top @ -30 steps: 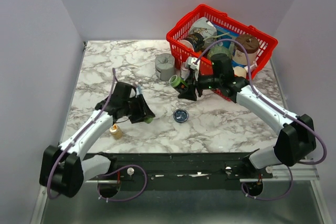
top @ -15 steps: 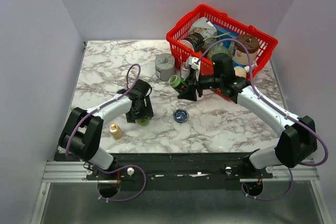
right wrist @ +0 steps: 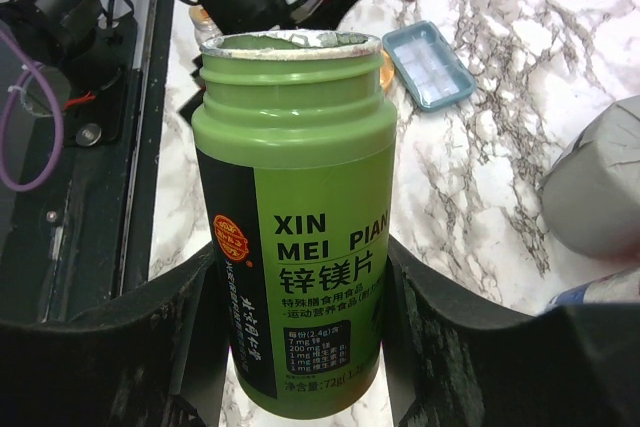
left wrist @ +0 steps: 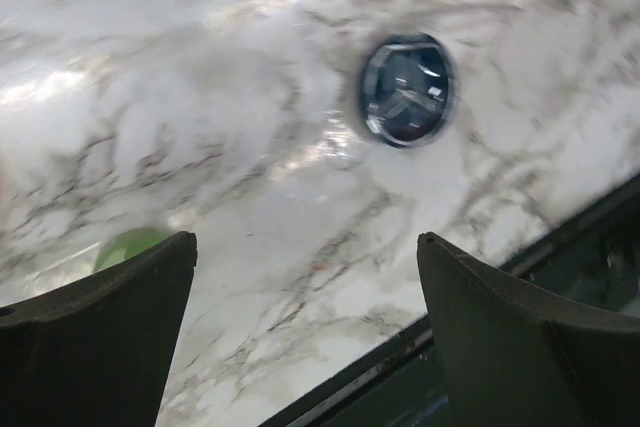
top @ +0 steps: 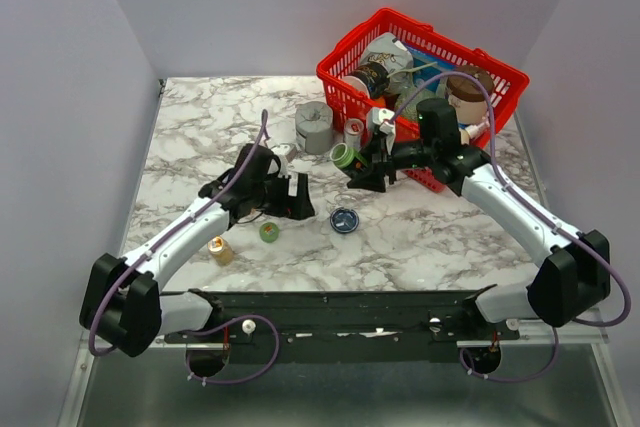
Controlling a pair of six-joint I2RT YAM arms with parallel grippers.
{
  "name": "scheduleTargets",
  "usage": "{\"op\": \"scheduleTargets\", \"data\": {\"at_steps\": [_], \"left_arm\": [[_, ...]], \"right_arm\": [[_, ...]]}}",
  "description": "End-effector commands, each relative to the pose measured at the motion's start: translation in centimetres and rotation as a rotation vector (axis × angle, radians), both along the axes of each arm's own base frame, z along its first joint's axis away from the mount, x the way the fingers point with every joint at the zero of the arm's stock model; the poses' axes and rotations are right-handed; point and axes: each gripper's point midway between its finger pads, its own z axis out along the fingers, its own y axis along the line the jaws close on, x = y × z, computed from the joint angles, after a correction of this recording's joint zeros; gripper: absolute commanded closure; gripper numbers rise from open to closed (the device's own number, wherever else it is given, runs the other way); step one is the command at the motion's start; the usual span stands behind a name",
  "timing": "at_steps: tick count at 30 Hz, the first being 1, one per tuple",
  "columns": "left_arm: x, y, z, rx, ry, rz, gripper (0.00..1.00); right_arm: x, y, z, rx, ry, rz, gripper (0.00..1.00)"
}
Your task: Sort the pills into containers
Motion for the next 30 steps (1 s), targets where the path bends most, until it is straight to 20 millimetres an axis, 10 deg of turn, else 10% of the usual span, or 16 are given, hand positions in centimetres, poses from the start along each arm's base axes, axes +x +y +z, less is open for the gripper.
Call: {"op": "scheduleTargets", "data": {"at_steps": [1, 12, 30], "left_arm": [[-2.1, -5.8, 3.6, -0.194, -0.301, -0.576, 0.02], [2.8, -9.0, 1.8, 0.027, -0.694, -1.007, 0.03], [4.5, -13.9, -2.6, -0.016, -0.557, -1.125, 0.3]], "right_arm": [[-1.6, -0.9, 2.4, 0.056, -0.075, 0.092, 0.89], [-2.1, -2.1, 3.4, 0.091, -0.088, 0.118, 0.89], [-2.1, -3.4, 4.3, 0.122, -0.105, 0.123, 0.89]]}}
